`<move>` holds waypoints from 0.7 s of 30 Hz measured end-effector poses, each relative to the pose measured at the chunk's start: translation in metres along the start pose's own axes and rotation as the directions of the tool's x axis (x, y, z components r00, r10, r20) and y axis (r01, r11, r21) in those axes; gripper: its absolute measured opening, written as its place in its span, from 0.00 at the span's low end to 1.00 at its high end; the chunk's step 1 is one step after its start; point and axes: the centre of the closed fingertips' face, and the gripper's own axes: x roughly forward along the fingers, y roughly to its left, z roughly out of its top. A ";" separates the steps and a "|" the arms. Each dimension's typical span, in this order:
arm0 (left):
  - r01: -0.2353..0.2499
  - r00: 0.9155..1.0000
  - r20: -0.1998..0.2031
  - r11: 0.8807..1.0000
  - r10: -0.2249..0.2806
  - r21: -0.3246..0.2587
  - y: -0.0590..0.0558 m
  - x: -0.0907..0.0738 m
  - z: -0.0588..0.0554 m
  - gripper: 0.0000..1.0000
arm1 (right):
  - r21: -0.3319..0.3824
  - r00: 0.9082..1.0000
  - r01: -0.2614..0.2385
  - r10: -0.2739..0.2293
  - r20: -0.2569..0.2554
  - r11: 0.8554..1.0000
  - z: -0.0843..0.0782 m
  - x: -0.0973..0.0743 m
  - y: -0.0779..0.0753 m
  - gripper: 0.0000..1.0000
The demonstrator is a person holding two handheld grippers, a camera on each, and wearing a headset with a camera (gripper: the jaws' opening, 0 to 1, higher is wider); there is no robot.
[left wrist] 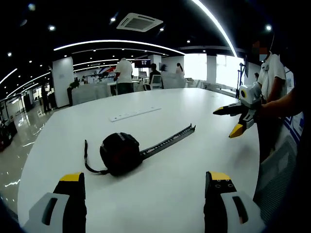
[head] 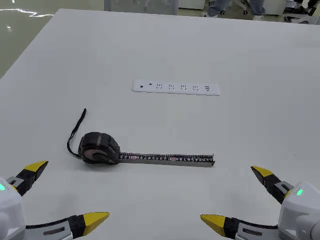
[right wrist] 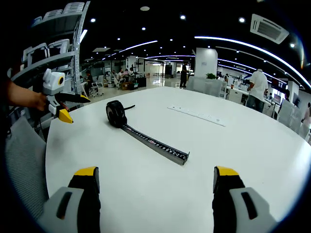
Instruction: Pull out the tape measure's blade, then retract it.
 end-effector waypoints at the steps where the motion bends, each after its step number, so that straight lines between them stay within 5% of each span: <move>1: -0.003 1.000 0.002 1.000 0.003 -0.004 -0.001 0.000 0.000 1.00 | 0.003 1.000 0.001 -0.001 0.001 1.000 0.000 0.000 0.002 0.99; 21: -0.100 0.995 -0.006 0.993 0.100 -0.067 -0.009 -0.003 0.000 1.00 | 0.063 1.000 0.014 -0.014 0.006 0.998 0.002 0.003 0.026 1.00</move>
